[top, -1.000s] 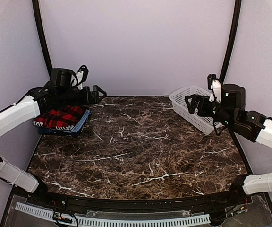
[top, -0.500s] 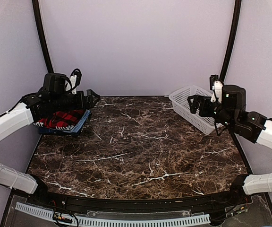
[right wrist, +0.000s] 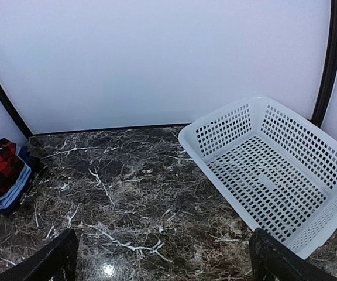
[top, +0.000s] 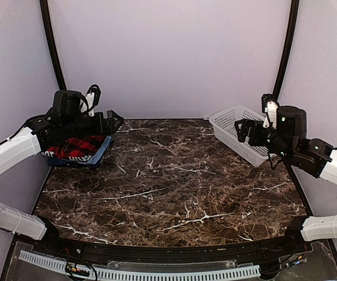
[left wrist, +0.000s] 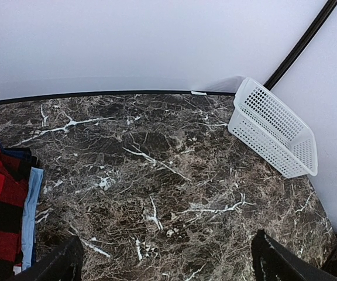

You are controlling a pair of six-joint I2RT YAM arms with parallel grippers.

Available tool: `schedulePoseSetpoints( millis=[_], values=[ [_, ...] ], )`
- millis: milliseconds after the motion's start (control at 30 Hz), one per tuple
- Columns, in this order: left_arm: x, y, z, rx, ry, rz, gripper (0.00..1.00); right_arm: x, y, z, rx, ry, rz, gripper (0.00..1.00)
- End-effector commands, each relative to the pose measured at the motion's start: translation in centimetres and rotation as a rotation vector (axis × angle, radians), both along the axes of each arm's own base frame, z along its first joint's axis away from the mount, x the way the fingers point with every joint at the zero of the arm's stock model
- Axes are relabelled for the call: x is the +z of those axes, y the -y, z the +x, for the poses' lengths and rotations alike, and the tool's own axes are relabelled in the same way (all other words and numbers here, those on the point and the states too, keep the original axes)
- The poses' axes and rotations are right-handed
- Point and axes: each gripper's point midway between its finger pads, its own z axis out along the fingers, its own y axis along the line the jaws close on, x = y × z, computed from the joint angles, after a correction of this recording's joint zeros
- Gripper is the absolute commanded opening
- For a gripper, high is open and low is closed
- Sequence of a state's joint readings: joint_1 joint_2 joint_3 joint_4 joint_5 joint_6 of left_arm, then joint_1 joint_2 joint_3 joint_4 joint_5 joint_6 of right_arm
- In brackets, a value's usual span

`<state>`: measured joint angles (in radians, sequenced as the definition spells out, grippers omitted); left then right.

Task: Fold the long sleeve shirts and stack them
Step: Reset both arms

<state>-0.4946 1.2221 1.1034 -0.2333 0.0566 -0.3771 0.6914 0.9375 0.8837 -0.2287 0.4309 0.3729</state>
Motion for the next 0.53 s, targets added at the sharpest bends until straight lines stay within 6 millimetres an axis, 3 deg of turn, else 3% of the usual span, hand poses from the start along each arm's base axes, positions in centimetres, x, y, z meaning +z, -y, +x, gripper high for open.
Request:
schedulePoseSetpoints(
  millis=[0, 267, 500],
  values=[
    [1.2, -0.3, -0.9, -0.018, 0.037, -0.013, 0.99, 1.3, 0.7, -0.4, -0.013, 0.036, 0.024, 0.99],
    [1.6, -0.3, -1.7, -0.032, 0.055, -0.039, 0.99, 2.0, 0.5, -1.3, 0.021, 0.045, 0.079, 0.99],
    [0.7, 0.1, -1.7, -0.050, 0.037, -0.039, 0.99, 1.7, 0.8, -1.6, 0.018, 0.032, 0.088, 0.98]
  ],
)
